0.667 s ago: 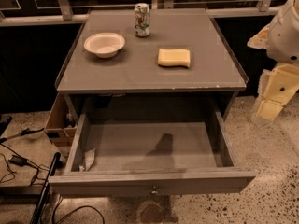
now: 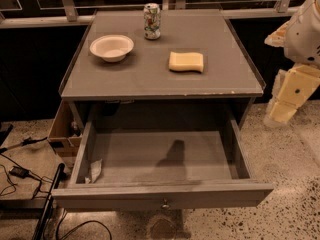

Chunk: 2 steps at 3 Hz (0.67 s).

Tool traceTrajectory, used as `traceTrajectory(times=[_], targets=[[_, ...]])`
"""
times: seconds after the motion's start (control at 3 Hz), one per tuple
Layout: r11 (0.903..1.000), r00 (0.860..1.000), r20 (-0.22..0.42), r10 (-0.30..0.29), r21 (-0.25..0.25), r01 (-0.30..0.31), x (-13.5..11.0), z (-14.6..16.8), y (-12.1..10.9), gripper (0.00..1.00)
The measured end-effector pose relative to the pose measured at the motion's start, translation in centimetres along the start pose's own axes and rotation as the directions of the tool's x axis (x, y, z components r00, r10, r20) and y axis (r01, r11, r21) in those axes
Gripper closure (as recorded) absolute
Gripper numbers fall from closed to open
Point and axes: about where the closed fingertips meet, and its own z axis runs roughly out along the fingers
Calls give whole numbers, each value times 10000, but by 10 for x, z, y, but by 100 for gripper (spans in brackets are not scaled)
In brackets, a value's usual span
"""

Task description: Place sponge into top drawer

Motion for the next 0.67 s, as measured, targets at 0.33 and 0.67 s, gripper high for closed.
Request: traceTrajectory(times=[0.33, 0.67], targets=[[9975, 9970, 698, 350, 583, -391, -11, 12, -32, 0], [9926, 9864, 1489, 698, 879, -835, -24, 32, -73, 0]])
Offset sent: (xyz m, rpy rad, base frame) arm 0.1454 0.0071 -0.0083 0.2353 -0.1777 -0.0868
